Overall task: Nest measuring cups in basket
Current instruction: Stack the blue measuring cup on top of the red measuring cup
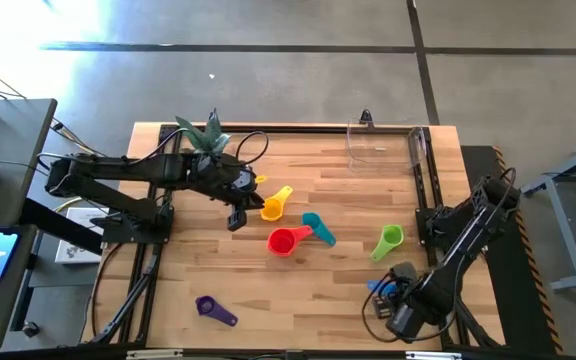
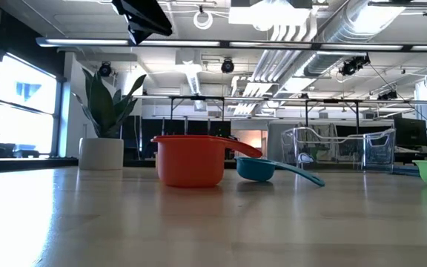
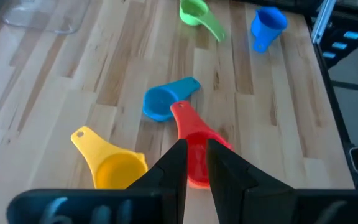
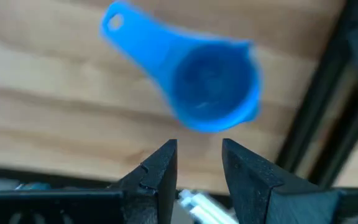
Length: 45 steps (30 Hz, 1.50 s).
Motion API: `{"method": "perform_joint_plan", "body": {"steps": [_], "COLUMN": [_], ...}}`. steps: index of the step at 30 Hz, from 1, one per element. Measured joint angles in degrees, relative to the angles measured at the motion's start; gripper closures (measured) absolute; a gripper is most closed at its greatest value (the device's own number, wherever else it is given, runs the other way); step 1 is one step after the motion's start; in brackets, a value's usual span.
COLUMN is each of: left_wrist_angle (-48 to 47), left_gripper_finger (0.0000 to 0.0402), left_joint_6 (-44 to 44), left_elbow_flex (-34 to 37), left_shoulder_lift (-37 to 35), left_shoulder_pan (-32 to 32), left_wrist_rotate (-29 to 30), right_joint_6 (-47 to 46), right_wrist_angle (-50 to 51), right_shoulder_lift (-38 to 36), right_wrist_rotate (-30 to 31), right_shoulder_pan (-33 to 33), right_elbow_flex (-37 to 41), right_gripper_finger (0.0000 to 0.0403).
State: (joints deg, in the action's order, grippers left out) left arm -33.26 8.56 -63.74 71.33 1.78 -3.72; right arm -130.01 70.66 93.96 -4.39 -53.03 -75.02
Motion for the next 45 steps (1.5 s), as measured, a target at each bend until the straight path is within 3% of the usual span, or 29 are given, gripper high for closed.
{"method": "perform_joint_plan", "body": {"steps": [8,15,22,37,40,45], "left_wrist_angle": [2.5,4.2,4.1,4.0,4.0,3.8], "left_gripper_finger": [0.0353,0.0353,0.0353,0.0353,0.0353,0.0353], "left_joint_6": [1.7,6.0,9.4,10.9,10.9,10.9], "left_elbow_flex": [0.0,0.0,0.0,0.0,0.0,0.0], "left_shoulder_lift": [0.0,0.0,0.0,0.0,0.0,0.0], "left_shoulder_pan": [0.1,0.1,0.1,0.1,0.1,0.1], "left_wrist_rotate": [1.8,4.8,6.1,6.1,6.1,6.1], "right_joint_6": [7.0,11.5,13.2,15.6,15.7,15.2], "right_wrist_angle": [7.0,-4.2,-9.3,-20.2,-20.2,-20.4], "right_shoulder_lift": [-0.2,-2.5,-5.9,-8.6,-8.6,-8.6], "right_wrist_rotate": [-0.1,-0.8,-1.7,-3.7,-4.7,-5.3], "right_shoulder_pan": [-1.3,-1.5,-1.5,-1.5,-1.5,-1.5], "right_elbow_flex": [1.1,11.5,18.6,27.9,28.0,28.0], "right_gripper_finger": [0.0284,0.0284,0.0284,0.0285,0.0307,0.0387]}}
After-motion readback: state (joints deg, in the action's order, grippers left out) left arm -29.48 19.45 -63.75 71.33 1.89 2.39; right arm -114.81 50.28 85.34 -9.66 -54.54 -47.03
